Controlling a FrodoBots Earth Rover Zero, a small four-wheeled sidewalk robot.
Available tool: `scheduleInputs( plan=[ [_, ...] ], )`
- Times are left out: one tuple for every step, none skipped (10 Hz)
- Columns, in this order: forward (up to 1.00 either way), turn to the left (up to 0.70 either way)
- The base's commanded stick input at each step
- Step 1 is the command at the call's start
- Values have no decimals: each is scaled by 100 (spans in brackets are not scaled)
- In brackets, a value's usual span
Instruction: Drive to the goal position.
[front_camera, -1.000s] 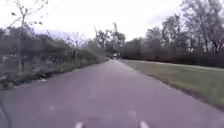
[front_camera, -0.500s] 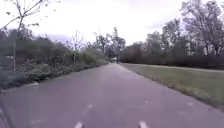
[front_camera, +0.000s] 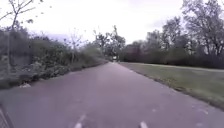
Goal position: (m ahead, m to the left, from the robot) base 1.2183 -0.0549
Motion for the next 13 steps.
scheduleInputs(
  plan=[
    [70, 0],
    [70, 0],
    [70, 0],
    [70, 0],
    [70, 0],
    [70, 0],
    [70, 0],
    [70, 0],
    [70, 0],
    [70, 0],
    [70, 0],
    [70, 0],
    [70, 0]
  ],
)
